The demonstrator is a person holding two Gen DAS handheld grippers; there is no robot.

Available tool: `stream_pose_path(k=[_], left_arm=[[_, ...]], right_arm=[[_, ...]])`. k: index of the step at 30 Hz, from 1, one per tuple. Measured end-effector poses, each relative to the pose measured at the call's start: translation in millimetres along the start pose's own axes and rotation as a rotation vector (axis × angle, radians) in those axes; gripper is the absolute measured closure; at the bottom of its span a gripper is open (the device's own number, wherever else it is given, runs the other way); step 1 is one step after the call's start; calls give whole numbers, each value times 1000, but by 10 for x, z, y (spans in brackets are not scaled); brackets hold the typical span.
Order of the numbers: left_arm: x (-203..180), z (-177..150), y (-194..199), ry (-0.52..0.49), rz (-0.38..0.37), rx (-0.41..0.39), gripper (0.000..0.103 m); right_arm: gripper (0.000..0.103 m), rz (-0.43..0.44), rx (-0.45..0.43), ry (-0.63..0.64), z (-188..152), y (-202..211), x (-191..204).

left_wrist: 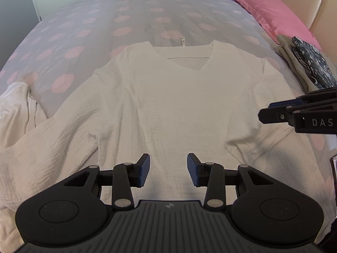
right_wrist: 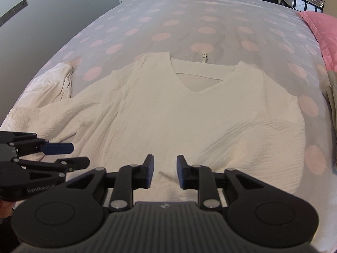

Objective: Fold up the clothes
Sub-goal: 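Grasp the shirt side with the right gripper and fold it toward the center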

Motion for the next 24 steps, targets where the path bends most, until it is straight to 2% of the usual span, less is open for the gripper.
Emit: stream_pose_path(k=[6,9,14,17,21,23,24], left_arm=[[-204,-29,-36,-94,-35,-43,65],[-320,8,-94,-124,-54,-50,59],[-557,114,-221,-153,-95,-49,56],[-712,237,-338,-149,-98,-46,56],[-876,461,-526,-84,-134,-38,56],[-933,574,-646,-40,-157,-12,61],[-951,620,-696,-23,-165,-1,72]], right_arm=[[69,-51,-22,-81,-48,131,-367],[68,-100,2,-145,-149,152,-664],[68,-156,50,-248,-343,151,-1119],[68,-189,64,-281,-431,150,-1321],[67,-226,70,-336,-517,139,-1598],[67,-233,73,-365,-551,115,-1742],[67,-235,74,-377,-567,99,-1815]])
Point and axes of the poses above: each gripper's, at about its wrist camera, not at the fingertips, and y roughly against the way its jaws point, x to its left, z to its top, the point moved 5 cm from there along -y, roughly the way its jaws point, and after that the axes turned 13 degrees about x, right-handed, at the moved point
